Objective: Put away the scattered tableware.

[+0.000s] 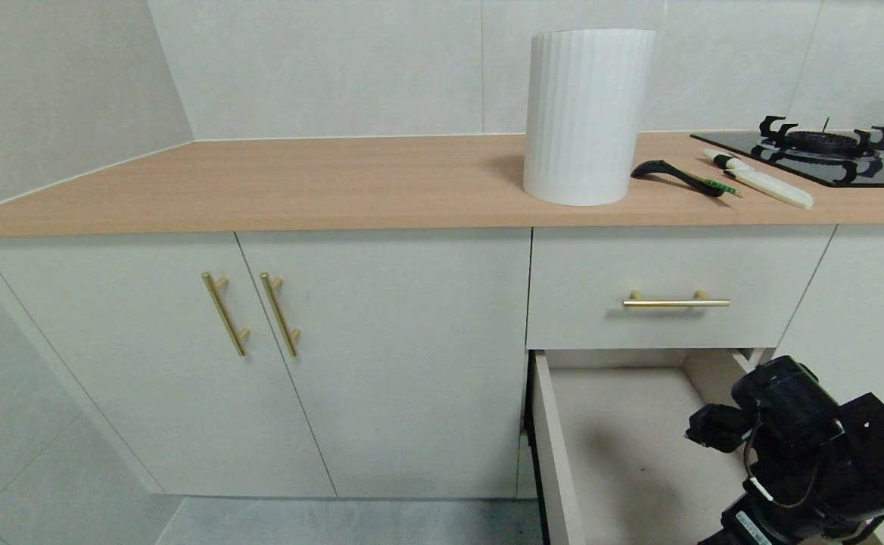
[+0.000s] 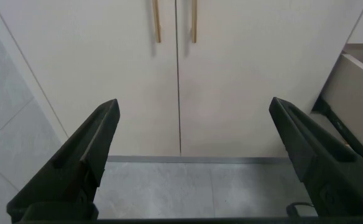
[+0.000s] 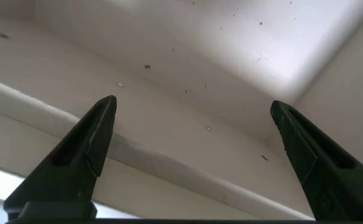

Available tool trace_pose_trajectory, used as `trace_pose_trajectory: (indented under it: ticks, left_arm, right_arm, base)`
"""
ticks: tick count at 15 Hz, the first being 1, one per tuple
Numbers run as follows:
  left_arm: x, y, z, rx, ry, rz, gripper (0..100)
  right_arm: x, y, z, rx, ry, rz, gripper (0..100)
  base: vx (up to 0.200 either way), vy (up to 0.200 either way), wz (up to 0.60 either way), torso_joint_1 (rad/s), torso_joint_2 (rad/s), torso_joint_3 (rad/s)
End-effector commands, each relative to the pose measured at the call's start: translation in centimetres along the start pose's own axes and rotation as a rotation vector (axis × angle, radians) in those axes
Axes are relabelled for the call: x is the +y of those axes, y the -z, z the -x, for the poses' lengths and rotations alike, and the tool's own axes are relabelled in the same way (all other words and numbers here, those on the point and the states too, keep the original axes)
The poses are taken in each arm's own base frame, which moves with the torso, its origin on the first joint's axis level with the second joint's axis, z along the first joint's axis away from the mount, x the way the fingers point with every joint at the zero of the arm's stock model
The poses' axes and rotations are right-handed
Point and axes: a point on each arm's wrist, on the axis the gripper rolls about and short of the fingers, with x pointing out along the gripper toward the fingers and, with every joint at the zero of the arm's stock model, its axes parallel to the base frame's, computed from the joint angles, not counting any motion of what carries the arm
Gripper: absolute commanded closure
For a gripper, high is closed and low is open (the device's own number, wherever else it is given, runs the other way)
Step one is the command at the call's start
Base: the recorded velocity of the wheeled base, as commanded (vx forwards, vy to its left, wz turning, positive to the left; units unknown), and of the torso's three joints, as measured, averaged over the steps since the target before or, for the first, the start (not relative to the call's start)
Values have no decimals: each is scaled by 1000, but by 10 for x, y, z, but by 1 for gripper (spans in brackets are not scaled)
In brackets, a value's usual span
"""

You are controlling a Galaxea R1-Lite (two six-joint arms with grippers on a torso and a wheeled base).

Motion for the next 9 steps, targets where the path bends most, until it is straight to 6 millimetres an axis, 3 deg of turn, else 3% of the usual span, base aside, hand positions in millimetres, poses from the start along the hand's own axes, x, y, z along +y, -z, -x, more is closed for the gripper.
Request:
trace_pose_trajectory:
  ticks: [1, 5, 9]
  left_arm:
    - [0, 0, 0, 2, -1, 2, 0]
    - [0, 0, 0, 2, -1, 2, 0]
    - [0, 0, 0, 2, -1, 0, 0]
  right_arm:
    - [4, 1, 1, 17, -7, 16, 0]
    - [11, 9, 1, 111, -31, 68, 0]
    - [6, -2, 7, 60, -6, 45, 0]
  base:
    - [0, 0, 0, 0, 0, 0]
    - [0, 0, 0, 0, 0, 0]
    - [0, 0, 0, 0, 0, 0]
